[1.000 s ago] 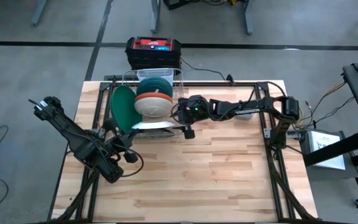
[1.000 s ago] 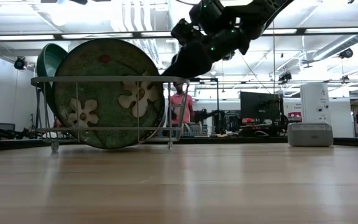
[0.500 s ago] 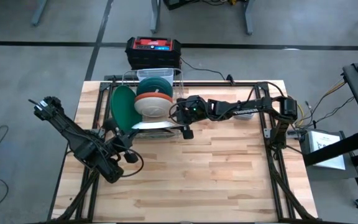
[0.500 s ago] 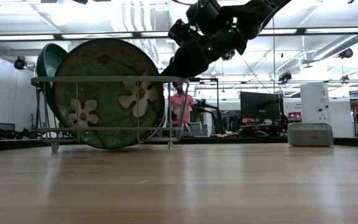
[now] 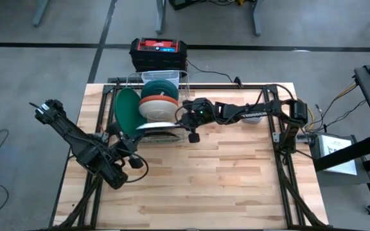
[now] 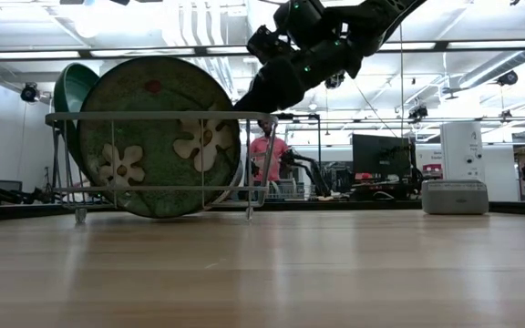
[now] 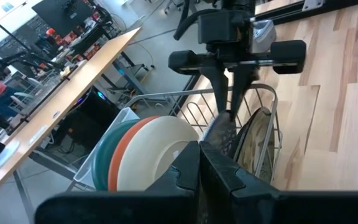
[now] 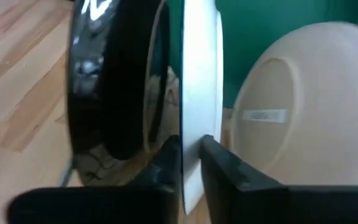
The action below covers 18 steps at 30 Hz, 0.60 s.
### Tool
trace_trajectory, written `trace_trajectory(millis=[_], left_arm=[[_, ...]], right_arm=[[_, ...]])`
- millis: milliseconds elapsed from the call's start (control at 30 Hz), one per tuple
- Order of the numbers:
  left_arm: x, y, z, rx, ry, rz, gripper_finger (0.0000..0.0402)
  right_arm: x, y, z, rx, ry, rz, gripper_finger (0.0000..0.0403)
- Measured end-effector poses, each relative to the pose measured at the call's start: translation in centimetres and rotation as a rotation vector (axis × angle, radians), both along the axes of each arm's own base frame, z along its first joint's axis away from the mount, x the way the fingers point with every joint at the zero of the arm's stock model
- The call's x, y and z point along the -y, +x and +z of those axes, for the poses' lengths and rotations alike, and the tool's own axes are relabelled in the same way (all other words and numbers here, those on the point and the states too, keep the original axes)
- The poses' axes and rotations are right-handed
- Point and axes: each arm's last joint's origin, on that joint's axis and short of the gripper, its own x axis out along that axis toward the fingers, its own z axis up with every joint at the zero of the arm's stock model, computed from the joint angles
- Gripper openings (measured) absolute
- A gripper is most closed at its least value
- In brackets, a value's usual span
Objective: Sort dishes
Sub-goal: Adjust the blue ceramic plate on the dish rack
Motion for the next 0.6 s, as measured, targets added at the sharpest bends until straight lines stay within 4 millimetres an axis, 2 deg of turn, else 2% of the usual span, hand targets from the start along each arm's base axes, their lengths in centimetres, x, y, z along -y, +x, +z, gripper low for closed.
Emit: trace_trajectory(millis=[67,600], left_arm=[[0.0,0.0,0.0,0.001,0.000,0.000,0.0000],[0.0,0.0,0.0,0.003,-0.002,0.000,0.0000]], right_arm=[[0.0,0.0,0.2,0.005,-0.005,-0.004,0.0010],[0.2,-0.1,1.5,0.079,-0.012,0.000,0.0001]])
